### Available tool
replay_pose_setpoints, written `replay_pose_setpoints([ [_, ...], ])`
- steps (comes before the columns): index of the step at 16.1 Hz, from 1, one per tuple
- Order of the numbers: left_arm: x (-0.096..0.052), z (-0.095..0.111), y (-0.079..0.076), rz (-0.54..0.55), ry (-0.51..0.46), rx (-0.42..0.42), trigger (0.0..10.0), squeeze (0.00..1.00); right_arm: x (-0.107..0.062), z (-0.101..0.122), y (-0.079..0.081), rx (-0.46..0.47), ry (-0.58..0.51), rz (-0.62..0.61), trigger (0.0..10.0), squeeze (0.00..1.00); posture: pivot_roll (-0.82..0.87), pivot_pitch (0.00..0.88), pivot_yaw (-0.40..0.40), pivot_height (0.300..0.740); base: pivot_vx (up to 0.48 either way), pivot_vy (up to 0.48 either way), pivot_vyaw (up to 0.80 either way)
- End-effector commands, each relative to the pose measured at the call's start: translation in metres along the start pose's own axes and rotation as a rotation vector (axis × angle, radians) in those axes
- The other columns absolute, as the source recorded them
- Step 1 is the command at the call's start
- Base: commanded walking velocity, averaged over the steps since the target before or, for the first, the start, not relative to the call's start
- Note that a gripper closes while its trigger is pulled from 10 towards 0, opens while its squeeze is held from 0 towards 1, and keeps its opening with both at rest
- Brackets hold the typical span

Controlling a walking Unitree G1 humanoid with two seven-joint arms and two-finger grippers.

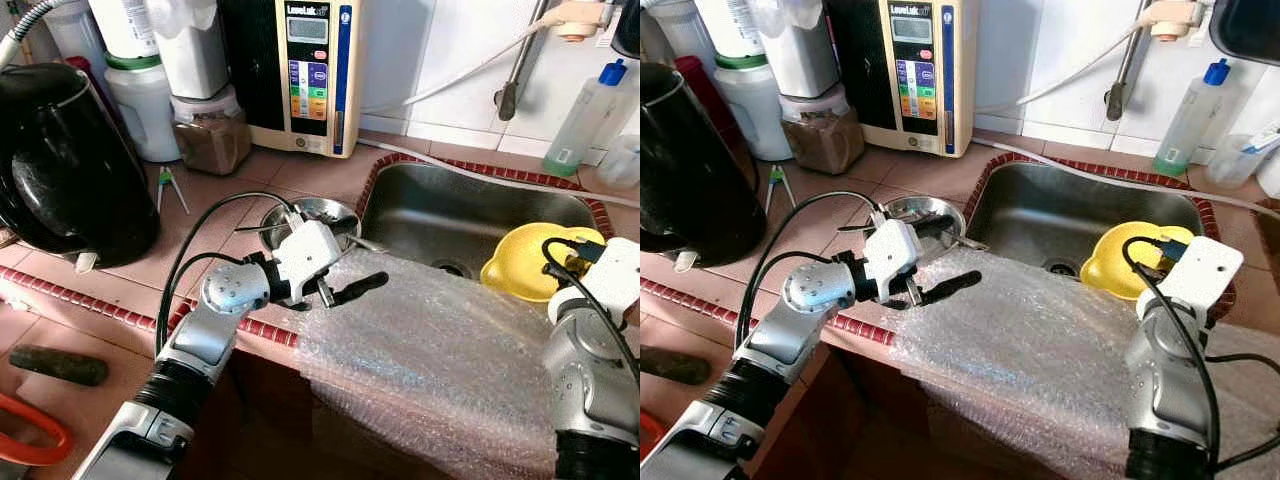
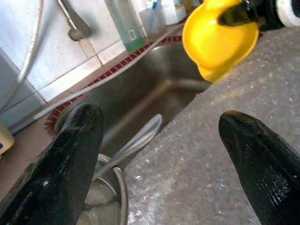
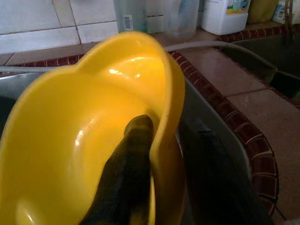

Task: Kitchen organization

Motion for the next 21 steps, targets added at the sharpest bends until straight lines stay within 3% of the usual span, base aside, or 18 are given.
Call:
replay_pose_setpoints([
  [1, 0.0, -0.001, -0.003, -0.022, 0.013, 0.011, 10.0, 1.0, 0.002, 0.004, -0.002, 0.021, -0.008, -0.007, 10.0, 1.0, 0.06, 0.042, 0.048, 0.74, 0.0, 0.0, 0.0],
  [5, 0.0, -0.003, -0.006, -0.038, 0.024, 0.028, 10.0, 1.0, 0.004, -0.002, -0.004, 0.095, 0.028, -0.012, 10.0, 1.0, 0.06, 0.044, 0.05, 0.74, 0.0, 0.0, 0.0],
  [10, 0.003, -0.004, -0.003, -0.014, 0.025, 0.016, 10.0, 1.0, 0.006, 0.003, -0.005, 0.077, 0.011, -0.001, 10.0, 1.0, 0.05, 0.05, 0.047, 0.74, 0.0, 0.0, 0.0],
  [12, 0.002, -0.003, 0.02, 0.118, 0.002, -0.098, 10.0, 1.0, -0.002, 0.026, 0.017, -0.021, -0.11, 0.109, 10.0, 1.0, 0.05, 0.047, 0.043, 0.74, 0.0, 0.0, 0.0],
  [14, -0.001, -0.001, 0.04, 0.221, -0.027, -0.183, 10.0, 1.0, -0.015, 0.041, 0.032, -0.047, -0.182, 0.168, 10.0, 1.0, 0.05, 0.044, 0.036, 0.74, 0.0, 0.0, 0.0],
  [17, -0.013, -0.009, 0.067, 0.367, -0.022, -0.275, 10.0, 1.0, -0.035, 0.064, 0.034, -0.151, -0.292, 0.205, 10.0, 1.0, 0.04, 0.039, 0.031, 0.74, 0.0, 0.0, 0.0],
  [19, -0.022, -0.018, 0.085, 0.488, 0.039, -0.253, 10.0, 1.0, -0.049, 0.063, 0.024, -0.183, -0.309, 0.209, 10.0, 1.0, 0.04, 0.037, 0.032, 0.74, 0.0, 0.0, 0.0],
  [20, -0.024, -0.018, 0.087, 0.499, 0.04, -0.26, 10.0, 0.78, -0.053, 0.062, 0.019, -0.184, -0.303, 0.211, 10.0, 1.0, 0.03, 0.037, 0.032, 0.74, 0.0, 0.0, 0.0],
  [21, -0.027, -0.021, 0.09, 0.526, 0.054, -0.285, 10.0, 0.0, -0.06, 0.064, 0.013, -0.191, -0.31, 0.206, 10.0, 0.55, 0.03, 0.035, 0.036, 0.74, 0.0, 0.0, 0.0],
])
Point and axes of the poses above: a point about 5 cm out from each wrist's last joint towards the gripper, its own x axis pointing out of the wrist towards the gripper, its own z axis along the axis of the wrist's last joint, y = z × x, the point moved 6 cm from there along x, pointing out of the wrist towards the gripper, and after that the axes turned 3 degrees about x, right-handed, at the moved point
